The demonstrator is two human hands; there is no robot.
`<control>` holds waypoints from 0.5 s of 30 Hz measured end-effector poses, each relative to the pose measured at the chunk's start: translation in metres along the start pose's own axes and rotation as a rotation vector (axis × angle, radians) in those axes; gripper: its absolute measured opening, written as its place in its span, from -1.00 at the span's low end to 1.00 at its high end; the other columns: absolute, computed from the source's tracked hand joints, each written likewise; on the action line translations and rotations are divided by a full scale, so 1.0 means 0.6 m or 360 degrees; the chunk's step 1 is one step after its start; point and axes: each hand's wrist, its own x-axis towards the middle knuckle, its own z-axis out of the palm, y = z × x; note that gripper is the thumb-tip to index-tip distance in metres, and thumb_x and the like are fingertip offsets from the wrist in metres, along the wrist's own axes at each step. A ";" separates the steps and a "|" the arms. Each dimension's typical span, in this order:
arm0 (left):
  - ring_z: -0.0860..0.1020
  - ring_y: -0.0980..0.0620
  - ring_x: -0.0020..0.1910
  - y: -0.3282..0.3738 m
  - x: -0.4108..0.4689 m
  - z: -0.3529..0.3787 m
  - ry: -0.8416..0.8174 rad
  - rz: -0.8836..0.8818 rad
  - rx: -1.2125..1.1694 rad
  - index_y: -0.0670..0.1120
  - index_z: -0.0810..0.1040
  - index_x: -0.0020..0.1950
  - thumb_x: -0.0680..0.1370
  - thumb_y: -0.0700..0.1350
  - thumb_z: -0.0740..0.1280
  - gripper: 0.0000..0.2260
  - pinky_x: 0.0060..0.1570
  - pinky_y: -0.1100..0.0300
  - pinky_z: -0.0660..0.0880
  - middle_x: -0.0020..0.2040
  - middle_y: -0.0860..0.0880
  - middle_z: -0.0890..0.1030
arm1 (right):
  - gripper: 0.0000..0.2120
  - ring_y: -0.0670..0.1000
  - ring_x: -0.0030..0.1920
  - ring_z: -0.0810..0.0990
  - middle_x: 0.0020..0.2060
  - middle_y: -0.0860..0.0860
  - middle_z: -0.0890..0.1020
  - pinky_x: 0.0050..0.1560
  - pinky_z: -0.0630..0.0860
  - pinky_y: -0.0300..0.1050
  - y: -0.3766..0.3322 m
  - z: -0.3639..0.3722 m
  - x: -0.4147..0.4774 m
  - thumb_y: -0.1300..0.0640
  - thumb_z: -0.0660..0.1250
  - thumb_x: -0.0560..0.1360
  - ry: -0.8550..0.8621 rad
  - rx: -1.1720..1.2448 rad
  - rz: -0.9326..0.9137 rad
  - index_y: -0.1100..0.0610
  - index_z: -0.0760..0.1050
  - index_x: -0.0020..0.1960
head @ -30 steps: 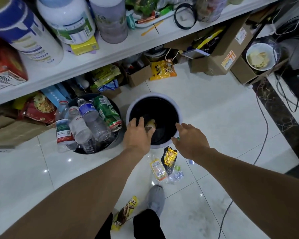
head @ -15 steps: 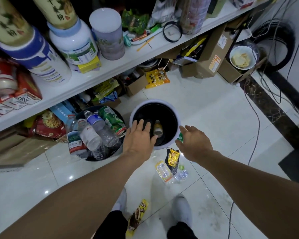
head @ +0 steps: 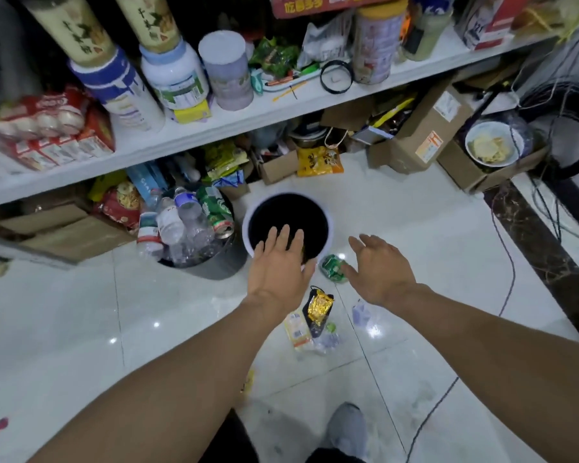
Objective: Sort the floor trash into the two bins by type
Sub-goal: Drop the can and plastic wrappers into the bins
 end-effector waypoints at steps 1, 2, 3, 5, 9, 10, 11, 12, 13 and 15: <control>-0.06 -0.07 0.56 0.007 -0.012 0.012 -0.0017 -0.0022 0.0003 -0.01 -0.03 0.58 0.65 0.16 -0.04 -0.46 0.50 0.02 0.03 0.59 -0.06 -0.01 | -0.47 0.08 0.51 0.15 0.50 0.08 0.24 0.47 0.15 -0.01 0.005 0.009 -0.010 -0.08 0.07 0.64 0.0000 0.0006 -0.0012 0.11 0.13 0.53; -0.07 -0.07 0.56 0.012 -0.022 0.025 -0.0038 -0.0042 0.0001 -0.01 -0.04 0.58 0.65 0.16 -0.05 -0.46 0.51 0.01 0.02 0.59 -0.06 -0.02 | -0.47 0.08 0.52 0.15 0.51 0.08 0.24 0.48 0.15 -0.01 0.009 0.022 -0.020 -0.08 0.08 0.63 -0.0005 0.0013 -0.0026 0.11 0.13 0.53; -0.08 -0.06 0.56 0.015 -0.030 0.038 -0.0053 -0.0056 -0.0005 0.00 -0.03 0.58 0.65 0.16 -0.05 -0.46 0.51 0.00 0.03 0.59 -0.06 -0.02 | -0.46 0.09 0.51 0.15 0.51 0.09 0.24 0.48 0.15 -0.01 0.013 0.035 -0.027 -0.08 0.09 0.63 -0.0016 0.0020 -0.0038 0.11 0.14 0.53; -0.07 -0.06 0.56 0.020 -0.042 0.070 -0.0074 -0.0073 0.0000 0.00 -0.02 0.58 0.65 0.17 -0.05 -0.46 0.51 -0.01 0.04 0.59 -0.05 0.00 | -0.45 0.09 0.49 0.19 0.50 0.09 0.26 0.47 0.17 -0.01 0.020 0.066 -0.039 -0.09 0.11 0.62 -0.0036 -0.0001 -0.0054 0.12 0.14 0.53; -0.07 -0.06 0.56 0.028 -0.044 0.144 -0.0118 -0.0075 -0.0011 0.01 -0.01 0.58 0.65 0.18 -0.05 -0.46 0.51 -0.01 0.02 0.59 -0.05 -0.01 | -0.43 0.09 0.49 0.20 0.49 0.09 0.27 0.47 0.17 -0.01 0.031 0.139 -0.034 -0.09 0.12 0.62 -0.0074 -0.0014 -0.0068 0.11 0.10 0.55; -0.08 -0.06 0.56 0.028 -0.041 0.169 -0.0135 -0.0079 -0.0024 0.01 -0.02 0.58 0.65 0.18 -0.06 -0.46 0.51 -0.01 0.00 0.59 -0.05 -0.02 | -0.42 0.09 0.49 0.20 0.48 0.09 0.28 0.48 0.17 0.00 0.033 0.162 -0.028 -0.09 0.13 0.62 -0.0083 -0.0015 -0.0067 0.11 0.09 0.55; -0.09 -0.05 0.56 0.027 -0.037 0.197 -0.0142 -0.0082 -0.0033 0.01 -0.04 0.58 0.65 0.18 -0.06 -0.46 0.51 -0.01 -0.01 0.59 -0.05 -0.04 | -0.41 0.09 0.49 0.21 0.48 0.09 0.29 0.47 0.18 0.01 0.035 0.188 -0.020 -0.08 0.14 0.61 -0.0078 -0.0023 -0.0068 0.11 0.09 0.55; -0.09 -0.05 0.56 0.026 -0.032 0.227 -0.0147 -0.0073 -0.0030 0.02 -0.05 0.58 0.65 0.18 -0.07 -0.46 0.52 0.00 -0.01 0.59 -0.06 -0.04 | -0.42 0.10 0.48 0.23 0.47 0.09 0.31 0.46 0.20 0.01 0.039 0.216 -0.010 -0.08 0.14 0.61 -0.0068 -0.0031 -0.0058 0.11 0.10 0.55; -0.09 -0.05 0.56 0.025 -0.027 0.258 -0.0159 -0.0058 -0.0024 0.02 -0.06 0.58 0.65 0.18 -0.07 -0.46 0.52 0.00 -0.01 0.59 -0.06 -0.04 | -0.43 0.10 0.46 0.25 0.45 0.10 0.33 0.44 0.23 0.01 0.041 0.246 -0.001 -0.08 0.14 0.61 -0.0067 -0.0034 -0.0038 0.12 0.12 0.54; -0.08 -0.06 0.56 0.018 -0.018 0.319 -0.0190 -0.0027 -0.0013 0.02 -0.06 0.58 0.65 0.18 -0.07 -0.46 0.51 0.00 0.00 0.59 -0.07 -0.02 | -0.45 0.10 0.44 0.29 0.43 0.10 0.36 0.41 0.27 0.01 0.043 0.307 0.020 -0.08 0.14 0.60 -0.0082 -0.0039 -0.0002 0.13 0.18 0.51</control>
